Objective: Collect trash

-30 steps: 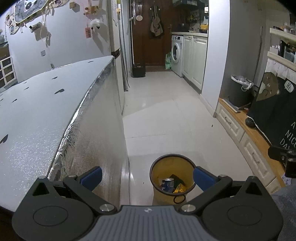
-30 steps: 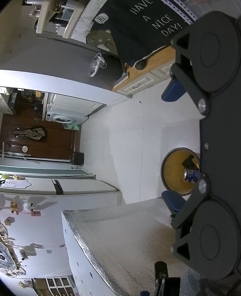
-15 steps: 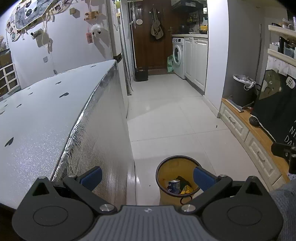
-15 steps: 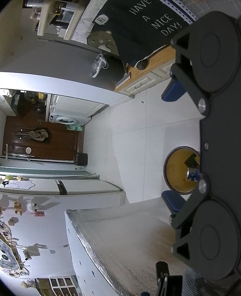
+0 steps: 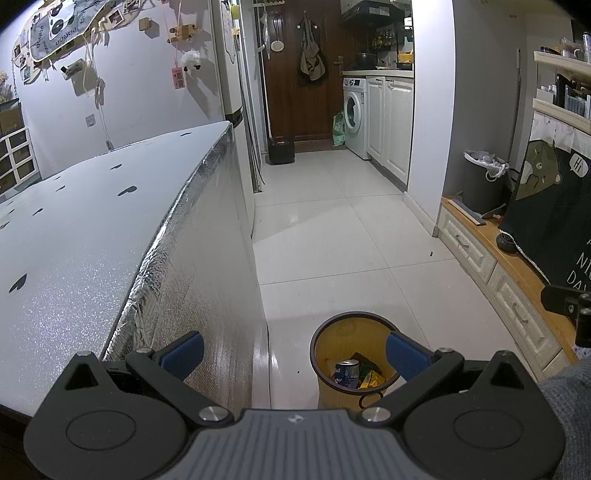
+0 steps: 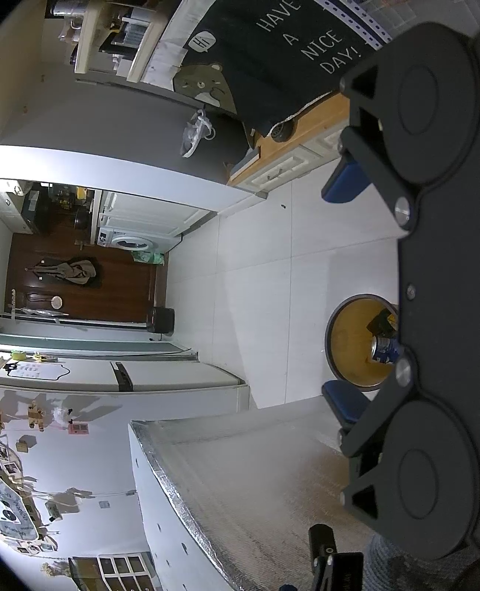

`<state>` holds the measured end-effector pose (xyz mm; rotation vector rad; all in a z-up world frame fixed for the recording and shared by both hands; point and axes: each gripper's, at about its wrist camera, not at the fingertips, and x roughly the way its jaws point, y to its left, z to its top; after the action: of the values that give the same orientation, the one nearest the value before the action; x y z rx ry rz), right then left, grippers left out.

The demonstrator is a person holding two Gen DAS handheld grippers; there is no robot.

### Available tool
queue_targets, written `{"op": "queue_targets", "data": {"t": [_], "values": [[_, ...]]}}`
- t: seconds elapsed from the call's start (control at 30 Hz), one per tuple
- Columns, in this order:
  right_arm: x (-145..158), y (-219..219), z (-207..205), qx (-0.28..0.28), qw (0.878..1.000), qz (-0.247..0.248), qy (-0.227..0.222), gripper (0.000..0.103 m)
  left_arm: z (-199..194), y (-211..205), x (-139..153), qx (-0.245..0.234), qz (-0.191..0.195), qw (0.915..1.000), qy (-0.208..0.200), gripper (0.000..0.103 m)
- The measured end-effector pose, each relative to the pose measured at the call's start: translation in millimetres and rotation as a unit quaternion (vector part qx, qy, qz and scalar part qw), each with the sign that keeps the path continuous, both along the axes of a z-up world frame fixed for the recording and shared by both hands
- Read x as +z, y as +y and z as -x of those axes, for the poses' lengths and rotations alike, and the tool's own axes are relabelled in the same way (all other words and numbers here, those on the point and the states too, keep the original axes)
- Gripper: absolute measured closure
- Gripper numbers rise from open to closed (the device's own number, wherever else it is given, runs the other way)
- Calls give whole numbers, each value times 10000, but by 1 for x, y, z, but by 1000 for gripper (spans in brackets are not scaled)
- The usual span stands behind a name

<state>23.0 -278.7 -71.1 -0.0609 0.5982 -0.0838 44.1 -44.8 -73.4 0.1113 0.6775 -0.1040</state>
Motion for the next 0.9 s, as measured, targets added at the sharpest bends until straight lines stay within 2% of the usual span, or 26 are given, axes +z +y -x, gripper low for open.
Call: {"op": "queue_targets", "data": {"t": [0.9], "values": [[-1,1,-2,19,10000,32,75,0,0,-2,0,2,-37,10000,20,0]]}}
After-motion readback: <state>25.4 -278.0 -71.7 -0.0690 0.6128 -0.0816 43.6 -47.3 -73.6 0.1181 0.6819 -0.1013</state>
